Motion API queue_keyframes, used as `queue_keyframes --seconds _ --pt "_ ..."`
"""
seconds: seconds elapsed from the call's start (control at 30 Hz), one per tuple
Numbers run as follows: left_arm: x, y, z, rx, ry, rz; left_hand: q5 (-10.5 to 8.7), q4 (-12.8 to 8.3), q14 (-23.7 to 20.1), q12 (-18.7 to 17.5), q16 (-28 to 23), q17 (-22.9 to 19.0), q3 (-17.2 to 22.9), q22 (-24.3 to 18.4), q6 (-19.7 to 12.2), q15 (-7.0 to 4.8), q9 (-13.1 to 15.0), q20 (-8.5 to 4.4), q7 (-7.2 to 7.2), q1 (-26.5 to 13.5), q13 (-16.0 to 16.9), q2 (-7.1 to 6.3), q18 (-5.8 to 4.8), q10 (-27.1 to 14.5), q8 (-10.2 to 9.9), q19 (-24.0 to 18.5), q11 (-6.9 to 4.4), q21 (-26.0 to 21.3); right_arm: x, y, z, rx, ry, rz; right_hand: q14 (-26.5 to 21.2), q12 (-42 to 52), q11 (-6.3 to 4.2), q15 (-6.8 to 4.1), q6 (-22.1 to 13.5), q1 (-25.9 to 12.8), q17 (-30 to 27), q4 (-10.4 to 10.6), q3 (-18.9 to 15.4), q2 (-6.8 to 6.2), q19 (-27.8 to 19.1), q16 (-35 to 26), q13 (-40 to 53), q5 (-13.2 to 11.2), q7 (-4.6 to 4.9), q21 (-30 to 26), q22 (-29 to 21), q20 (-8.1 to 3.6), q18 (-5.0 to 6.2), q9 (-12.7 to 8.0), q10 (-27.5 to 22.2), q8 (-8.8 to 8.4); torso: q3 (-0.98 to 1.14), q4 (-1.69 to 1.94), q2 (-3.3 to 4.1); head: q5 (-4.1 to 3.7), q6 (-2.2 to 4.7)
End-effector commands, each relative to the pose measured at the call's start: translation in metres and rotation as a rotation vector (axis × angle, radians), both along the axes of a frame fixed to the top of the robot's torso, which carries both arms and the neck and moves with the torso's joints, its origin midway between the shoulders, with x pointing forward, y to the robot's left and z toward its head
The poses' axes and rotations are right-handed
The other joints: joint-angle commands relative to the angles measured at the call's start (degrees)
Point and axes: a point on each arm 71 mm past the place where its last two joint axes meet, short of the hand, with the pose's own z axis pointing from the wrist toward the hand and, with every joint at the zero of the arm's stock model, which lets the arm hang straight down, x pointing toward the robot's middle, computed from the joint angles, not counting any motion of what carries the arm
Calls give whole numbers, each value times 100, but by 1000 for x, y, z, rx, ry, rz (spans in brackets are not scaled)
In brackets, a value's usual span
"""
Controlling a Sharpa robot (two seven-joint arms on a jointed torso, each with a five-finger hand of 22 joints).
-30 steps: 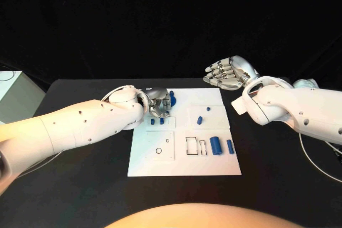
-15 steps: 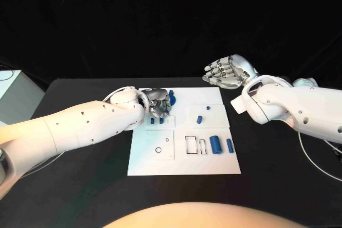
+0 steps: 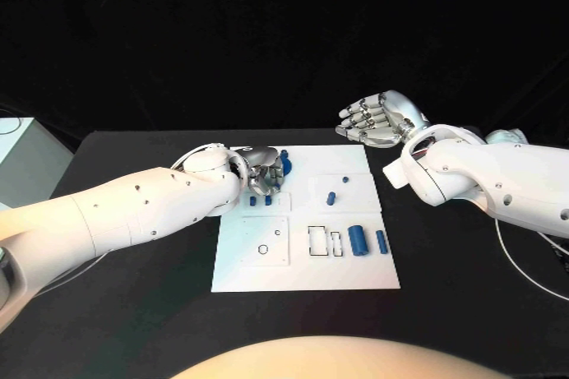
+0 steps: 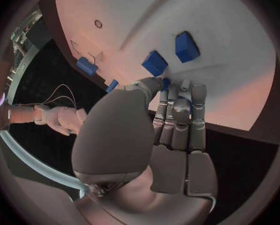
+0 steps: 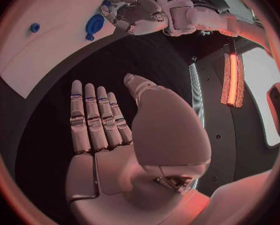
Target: Assemble the parts on the task board
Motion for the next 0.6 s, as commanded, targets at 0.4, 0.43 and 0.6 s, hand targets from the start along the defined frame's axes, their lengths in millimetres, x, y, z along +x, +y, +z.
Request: queue_keyframes --seconds 0.4,0.43,0.6 --pt "1 -2 3 -52 -42 10 -70 -435 604 -390 356 580 316 593 492 -115 54 -117 -65 -9 -150 148 -106 690 -81 436 -133 477 -1 3 -1 -4 10 26 66 -24 17 4 -10 -40 -24 -23 -18 51 55 -23 -9 21 114 15 -31 -4 77 -8 47 -19 1 -2 0 -14 22" --pt "1 -1 4 -63 -49 13 -69 -452 628 -412 367 606 321 617 511 -119 59 -123 -72 -26 -153 148 -110 717 -87 457 -140 495 -1 3 -1 -4 11 27 66 -24 17 4 -10 -40 -24 -23 -18 51 55 -23 -9 21 114 15 -31 -4 77 -8 47 -19 0 -3 -1 -16 27" --pt "1 1 7 -109 -75 18 -77 -444 682 -542 386 628 297 656 558 -124 83 -130 -83 -189 -178 128 -121 775 -121 498 -142 516 -1 3 -1 -5 12 27 70 -26 18 5 -6 -49 -33 -19 -27 51 58 -28 -10 21 116 13 -41 -4 76 -9 51 -20 -2 -2 -2 -19 38"
